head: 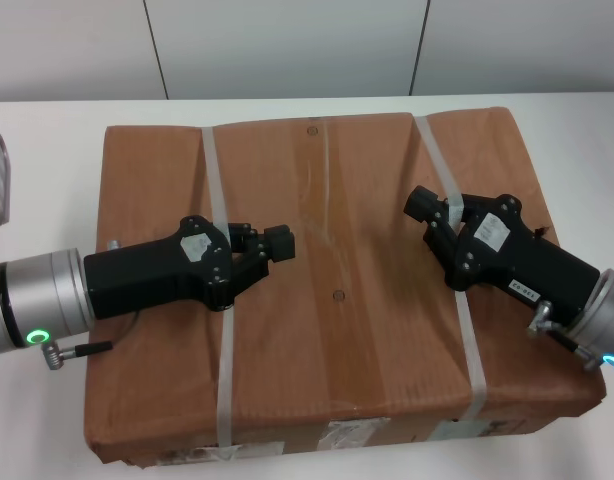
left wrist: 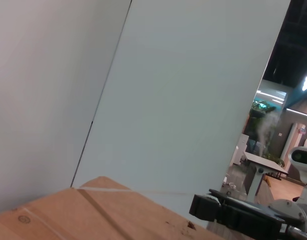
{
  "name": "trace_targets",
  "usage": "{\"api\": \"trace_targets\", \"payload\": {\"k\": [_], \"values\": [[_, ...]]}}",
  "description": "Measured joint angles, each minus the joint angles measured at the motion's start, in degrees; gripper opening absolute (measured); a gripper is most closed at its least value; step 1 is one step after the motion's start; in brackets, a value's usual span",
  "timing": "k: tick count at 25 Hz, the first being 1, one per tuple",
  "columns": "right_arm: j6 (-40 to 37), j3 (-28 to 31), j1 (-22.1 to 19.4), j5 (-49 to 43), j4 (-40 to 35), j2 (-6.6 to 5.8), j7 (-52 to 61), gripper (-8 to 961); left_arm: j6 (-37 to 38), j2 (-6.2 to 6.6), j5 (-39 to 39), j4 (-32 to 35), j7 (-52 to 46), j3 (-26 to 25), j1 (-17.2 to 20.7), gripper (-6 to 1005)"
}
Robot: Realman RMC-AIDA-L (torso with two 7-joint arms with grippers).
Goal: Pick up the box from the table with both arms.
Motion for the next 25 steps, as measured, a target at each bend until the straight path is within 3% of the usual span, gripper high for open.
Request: {"api": "trace_targets", "payload": {"k": [25], "values": [[0.88, 0.00, -0.09, -0.01, 0.03, 0.00, 0.00, 31, -0.91, -0.07, -0.04, -0.22, 0.08, 0.00, 0.20, 71]]}}
